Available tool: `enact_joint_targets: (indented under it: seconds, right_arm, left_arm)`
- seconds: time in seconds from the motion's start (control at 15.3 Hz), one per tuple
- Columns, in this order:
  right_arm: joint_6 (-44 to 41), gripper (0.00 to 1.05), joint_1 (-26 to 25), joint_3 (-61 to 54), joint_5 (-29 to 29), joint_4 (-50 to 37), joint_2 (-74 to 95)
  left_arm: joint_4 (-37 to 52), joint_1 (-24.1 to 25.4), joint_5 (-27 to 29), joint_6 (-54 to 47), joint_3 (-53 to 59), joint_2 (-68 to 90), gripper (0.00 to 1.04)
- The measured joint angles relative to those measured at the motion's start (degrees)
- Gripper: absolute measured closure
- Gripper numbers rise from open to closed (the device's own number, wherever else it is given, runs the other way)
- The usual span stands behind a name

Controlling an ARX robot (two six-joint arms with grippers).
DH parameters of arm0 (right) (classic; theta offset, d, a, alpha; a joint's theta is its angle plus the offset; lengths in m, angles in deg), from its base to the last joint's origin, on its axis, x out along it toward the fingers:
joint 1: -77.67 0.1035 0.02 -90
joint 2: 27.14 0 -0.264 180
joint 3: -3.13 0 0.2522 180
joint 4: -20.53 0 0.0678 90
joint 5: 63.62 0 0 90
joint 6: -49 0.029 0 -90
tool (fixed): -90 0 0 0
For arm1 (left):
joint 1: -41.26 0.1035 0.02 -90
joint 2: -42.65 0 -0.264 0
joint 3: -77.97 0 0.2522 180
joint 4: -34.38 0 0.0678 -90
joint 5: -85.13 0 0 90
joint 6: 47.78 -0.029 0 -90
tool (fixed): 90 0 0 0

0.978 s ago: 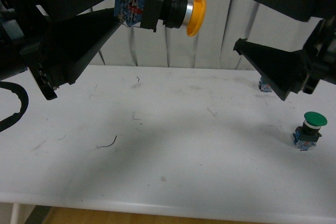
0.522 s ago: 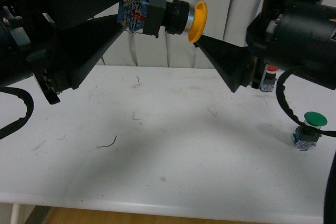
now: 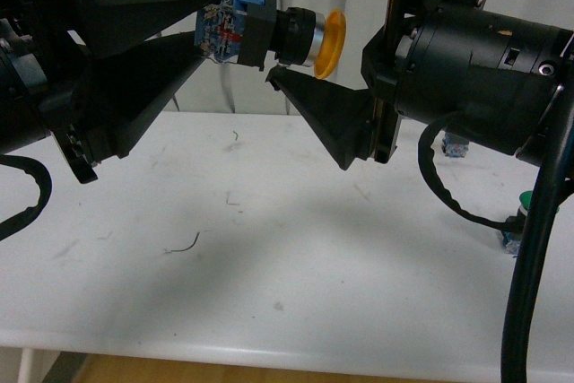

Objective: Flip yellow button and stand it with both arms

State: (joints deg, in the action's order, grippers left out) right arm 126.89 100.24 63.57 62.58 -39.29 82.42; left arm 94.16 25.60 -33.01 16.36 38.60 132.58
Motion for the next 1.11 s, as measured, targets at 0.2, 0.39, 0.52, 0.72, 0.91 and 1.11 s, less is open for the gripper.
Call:
enact_joint_targets:
  seconds: [0.2, 0.39, 0.52, 0.72, 0.91, 1.11]
  right_arm:
    - [1.7, 0.49, 1.8, 0.7, 0.1, -0.4, 1.0]
    - [2.5, 0.66, 1.8, 0.8, -0.2, -0.7, 1.0]
    - [2.6, 0.67, 1.8, 0.8, -0.3, -0.7, 1.0]
    - [2.6, 0.67, 1.7, 0.8, -0.3, -0.7, 1.0]
    - [1.7, 0.73, 1.3, 0.8, -0.6, -0.3, 1.0]
    - [1.0, 0.73, 0.7, 0.7, -0.4, 0.0, 1.0]
  left_arm:
    - [-0.3, 0.4, -0.4, 0.4, 0.5, 0.0, 0.74]
    - [-0.2, 0.6, -0.4, 3.6, 0.8, 0.0, 0.75]
    - [-0.2, 0.6, -0.3, 4.2, 0.9, 0.0, 0.75]
    - [-0.2, 0.6, -0.3, 4.7, 0.9, 0.0, 0.76]
    - [-0.3, 0.9, -1.0, 4.4, 1.1, 0.1, 0.48]
    - [0.1, 2.9, -1.0, 4.5, 1.1, 0.1, 0.19]
